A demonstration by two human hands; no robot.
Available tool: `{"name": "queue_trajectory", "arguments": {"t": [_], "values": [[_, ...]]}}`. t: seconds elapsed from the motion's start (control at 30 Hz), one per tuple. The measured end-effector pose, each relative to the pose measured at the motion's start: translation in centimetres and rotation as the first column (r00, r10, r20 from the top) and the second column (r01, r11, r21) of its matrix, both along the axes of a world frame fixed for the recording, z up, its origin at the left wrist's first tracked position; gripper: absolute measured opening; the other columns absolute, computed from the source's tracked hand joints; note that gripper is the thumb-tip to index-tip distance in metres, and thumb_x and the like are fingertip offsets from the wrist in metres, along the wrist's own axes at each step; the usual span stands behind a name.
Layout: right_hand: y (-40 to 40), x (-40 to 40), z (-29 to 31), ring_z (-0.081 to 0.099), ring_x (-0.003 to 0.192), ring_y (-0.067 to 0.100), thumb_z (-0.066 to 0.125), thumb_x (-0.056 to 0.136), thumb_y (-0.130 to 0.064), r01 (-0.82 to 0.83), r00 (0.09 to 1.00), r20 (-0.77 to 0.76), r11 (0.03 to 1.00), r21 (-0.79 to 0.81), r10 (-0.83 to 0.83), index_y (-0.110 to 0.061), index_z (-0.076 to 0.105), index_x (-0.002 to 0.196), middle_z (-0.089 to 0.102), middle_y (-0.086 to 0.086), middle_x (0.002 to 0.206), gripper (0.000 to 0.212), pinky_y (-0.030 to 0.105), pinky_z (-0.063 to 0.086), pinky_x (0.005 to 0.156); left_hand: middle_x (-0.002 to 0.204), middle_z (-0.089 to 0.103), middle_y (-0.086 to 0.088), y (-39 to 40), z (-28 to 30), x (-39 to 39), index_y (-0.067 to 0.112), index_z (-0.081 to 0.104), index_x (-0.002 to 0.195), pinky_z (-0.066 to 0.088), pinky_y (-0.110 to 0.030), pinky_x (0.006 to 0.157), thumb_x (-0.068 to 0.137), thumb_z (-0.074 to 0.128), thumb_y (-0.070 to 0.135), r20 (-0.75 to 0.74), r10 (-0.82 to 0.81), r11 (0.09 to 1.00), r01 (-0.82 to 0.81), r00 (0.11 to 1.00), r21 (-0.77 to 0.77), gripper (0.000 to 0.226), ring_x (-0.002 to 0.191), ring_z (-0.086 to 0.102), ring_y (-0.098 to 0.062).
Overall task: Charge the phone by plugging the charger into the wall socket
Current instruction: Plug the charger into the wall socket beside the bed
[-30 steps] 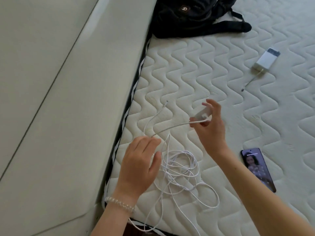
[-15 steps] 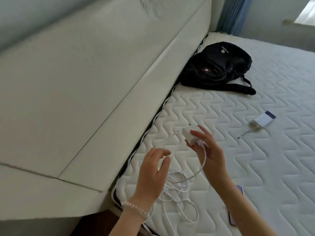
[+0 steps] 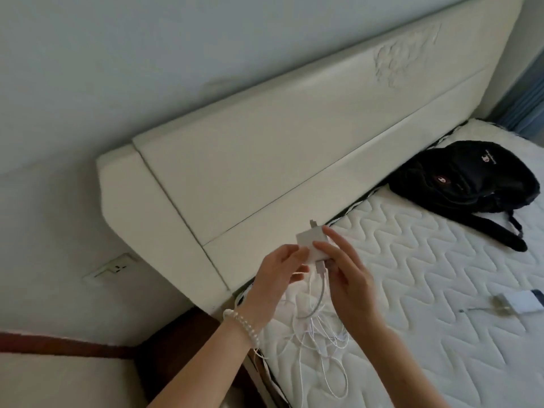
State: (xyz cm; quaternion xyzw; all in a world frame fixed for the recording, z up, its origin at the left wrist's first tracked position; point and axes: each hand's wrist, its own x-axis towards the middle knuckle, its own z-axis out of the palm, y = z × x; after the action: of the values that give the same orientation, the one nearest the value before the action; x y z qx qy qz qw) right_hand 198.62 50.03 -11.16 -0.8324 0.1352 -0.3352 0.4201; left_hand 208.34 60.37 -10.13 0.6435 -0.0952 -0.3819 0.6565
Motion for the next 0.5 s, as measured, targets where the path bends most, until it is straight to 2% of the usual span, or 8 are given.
{"name": "queue_trajectory", "arguments": {"t": [0.07, 0.13, 0.17, 0.23, 0.3, 0.37, 0.5], "values": [[1.6, 1.2, 1.2, 0.065, 0.099, 0.012, 0.045, 0.089, 0.014, -0.079, 0.995, -0.052, 0.985, 0.156, 0.089, -0.027, 0.045, 0.133, 0.065, 0.0, 0.118, 0.059, 0.026, 0.055, 0.079, 0.092, 0.07, -0.007, 2.1, 0.1, 1.1, 0.009, 0.066, 0.104, 0.051, -0.028, 0.075, 0.089, 0.06, 0.027, 0.007, 0.074, 0.997, -0.074, 0.997, 0.037, 0.024, 0.082, 0.065, -0.016], [3.7, 2.6, 2.4, 0.067, 0.093, 0.024, 0.046, 0.092, 0.006, -0.156, 0.978, -0.067, 0.903, 0.4, 0.198, -0.03, 0.033, 0.141, 0.062, -0.009, 0.122, 0.062, 0.033, 0.057, 0.076, 0.09, 0.071, -0.007, 4.4, -0.1, 2.1, 0.012, 0.068, 0.1, 0.052, -0.034, 0.082, 0.089, 0.061, 0.028, 0.012, 0.154, 0.986, -0.155, 0.988, 0.055, 0.02, 0.084, 0.065, -0.019], [4.9, 3.3, 2.7, 0.068, 0.095, 0.022, 0.051, 0.091, 0.003, -0.169, 0.971, -0.058, 0.838, 0.519, 0.232, -0.028, 0.031, 0.143, 0.058, -0.012, 0.128, 0.063, 0.032, 0.057, 0.077, 0.089, 0.071, -0.006, 5.7, -0.1, 2.5, 0.014, 0.069, 0.097, 0.052, -0.037, 0.085, 0.089, 0.062, 0.028, 0.015, 0.193, 0.98, -0.193, 0.981, 0.056, 0.018, 0.084, 0.065, -0.02], [7.3, 5.3, 2.7, 0.069, 0.097, 0.013, 0.065, 0.085, -0.004, -0.116, 0.967, -0.094, 0.734, 0.669, 0.238, -0.022, 0.037, 0.141, 0.057, -0.007, 0.131, 0.064, 0.026, 0.056, 0.079, 0.087, 0.071, -0.004, 8.3, 0.0, 3.2, 0.014, 0.07, 0.094, 0.052, -0.036, 0.087, 0.087, 0.064, 0.029, 0.012, 0.266, 0.962, -0.266, 0.964, 0.054, 0.018, 0.083, 0.064, -0.019], [9.6, 7.4, 2.6, 0.07, 0.093, 0.01, 0.072, 0.08, -0.01, -0.077, 0.951, -0.148, 0.67, 0.739, 0.272, -0.015, 0.05, 0.132, 0.067, 0.001, 0.117, 0.057, 0.021, 0.056, 0.078, 0.089, 0.071, -0.002, 10.9, 0.1, 3.8, 0.014, 0.069, 0.097, 0.053, -0.03, 0.084, 0.088, 0.063, 0.029, 0.033, 0.331, 0.941, -0.332, 0.943, 0.059, 0.019, 0.084, 0.065, -0.015], [11.8, 9.4, 2.5, 0.071, 0.09, 0.012, 0.071, 0.08, -0.007, -0.126, 0.926, -0.144, 0.643, 0.755, 0.35, -0.01, 0.062, 0.119, 0.074, 0.003, 0.099, 0.04, 0.02, 0.056, 0.078, 0.087, 0.069, -0.001, 13.6, 0.0, 4.5, 0.015, 0.068, 0.098, 0.051, -0.026, 0.079, 0.087, 0.063, 0.029, 0.071, 0.388, 0.916, -0.393, 0.919, 0.079, 0.018, 0.084, 0.063, -0.015], [16.9, 13.0, 1.9, 0.07, 0.089, 0.014, 0.068, 0.082, -0.004, -0.236, 0.871, -0.148, 0.664, 0.71, 0.468, -0.017, 0.064, 0.109, 0.073, 0.001, 0.095, 0.03, 0.027, 0.057, 0.078, 0.093, 0.069, -0.003, 19.2, -1.0, 5.9, 0.019, 0.068, 0.1, 0.049, -0.026, 0.082, 0.088, 0.061, 0.034, 0.124, 0.493, 0.851, -0.507, 0.861, 0.14, 0.02, 0.089, 0.063, -0.015]]}}
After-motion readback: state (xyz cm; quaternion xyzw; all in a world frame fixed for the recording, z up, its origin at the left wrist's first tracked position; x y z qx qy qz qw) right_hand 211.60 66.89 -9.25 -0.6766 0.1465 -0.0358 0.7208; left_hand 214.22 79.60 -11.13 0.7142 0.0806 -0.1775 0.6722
